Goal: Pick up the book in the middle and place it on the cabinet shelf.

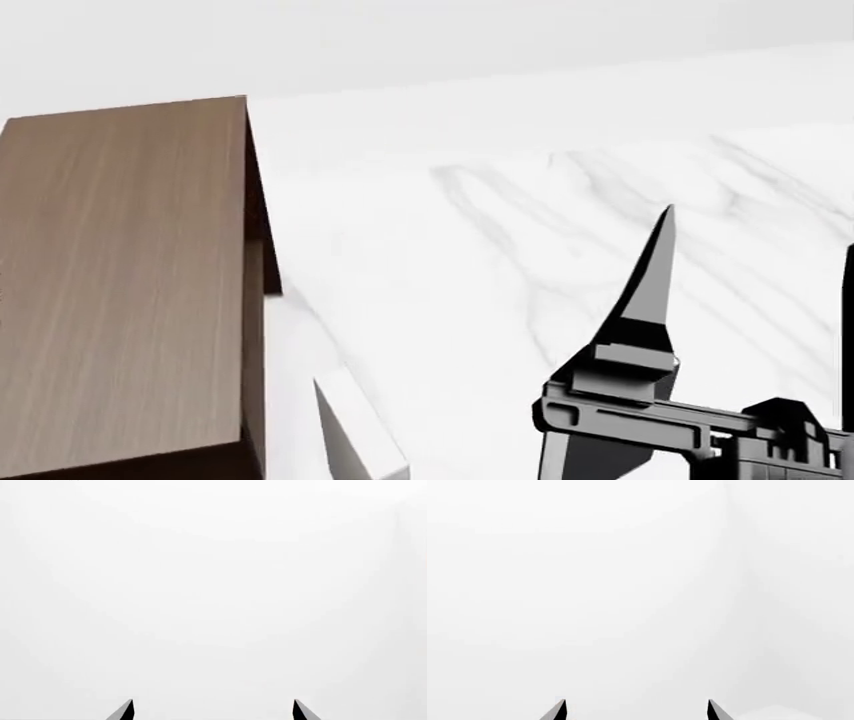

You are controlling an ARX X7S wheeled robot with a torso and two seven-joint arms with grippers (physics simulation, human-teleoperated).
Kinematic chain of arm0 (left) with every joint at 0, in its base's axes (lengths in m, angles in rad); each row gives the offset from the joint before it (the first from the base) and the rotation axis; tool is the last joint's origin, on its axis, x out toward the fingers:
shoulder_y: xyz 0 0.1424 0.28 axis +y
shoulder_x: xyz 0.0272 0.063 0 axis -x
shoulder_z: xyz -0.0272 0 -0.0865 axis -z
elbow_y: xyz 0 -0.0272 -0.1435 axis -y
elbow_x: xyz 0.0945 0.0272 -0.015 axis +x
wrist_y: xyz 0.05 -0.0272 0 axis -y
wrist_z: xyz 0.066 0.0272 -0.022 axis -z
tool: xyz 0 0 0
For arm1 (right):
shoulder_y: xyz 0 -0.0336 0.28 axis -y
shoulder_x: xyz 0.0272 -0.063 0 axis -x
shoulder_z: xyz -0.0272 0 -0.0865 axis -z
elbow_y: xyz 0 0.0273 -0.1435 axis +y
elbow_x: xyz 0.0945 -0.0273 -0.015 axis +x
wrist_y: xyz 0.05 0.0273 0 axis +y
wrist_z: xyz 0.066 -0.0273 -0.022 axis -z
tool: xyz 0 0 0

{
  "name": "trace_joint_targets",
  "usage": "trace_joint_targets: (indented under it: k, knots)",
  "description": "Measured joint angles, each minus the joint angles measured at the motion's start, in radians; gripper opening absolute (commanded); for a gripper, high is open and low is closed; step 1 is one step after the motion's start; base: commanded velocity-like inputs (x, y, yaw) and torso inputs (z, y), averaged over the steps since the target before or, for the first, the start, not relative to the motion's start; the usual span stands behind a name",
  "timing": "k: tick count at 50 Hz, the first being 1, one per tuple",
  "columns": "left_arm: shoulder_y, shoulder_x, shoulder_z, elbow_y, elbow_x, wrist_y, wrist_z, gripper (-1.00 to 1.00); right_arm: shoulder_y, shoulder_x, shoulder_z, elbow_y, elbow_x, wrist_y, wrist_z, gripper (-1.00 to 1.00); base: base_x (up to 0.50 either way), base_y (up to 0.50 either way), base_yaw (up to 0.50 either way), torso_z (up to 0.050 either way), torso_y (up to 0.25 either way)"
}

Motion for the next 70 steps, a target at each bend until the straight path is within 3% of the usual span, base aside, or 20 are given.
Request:
trace_joint_targets:
  k: [34,62,70]
  knots:
    - [0.004,-0.02,-0.001,-0.001,-0.019,0.018,-0.019,1.0,0.02,0.038,-0.035,0.002,-0.023,0.039,0.051,1.0,0.0,0.0,0.0,0.05,-0.002]
    - [0.0,-0.045,0.021,0.002,-0.006,0.019,-0.037,1.0,0.019,0.048,-0.059,0.018,-0.025,0.034,0.063,1.0,0.0,0.0,0.0,0.028,-0.239]
    - [0.002,-0.043,0.02,0.002,-0.018,0.029,-0.041,1.0,0.017,0.05,-0.063,0.023,-0.023,0.03,0.065,1.0,0.0,0.0,0.0,0.0,0.0]
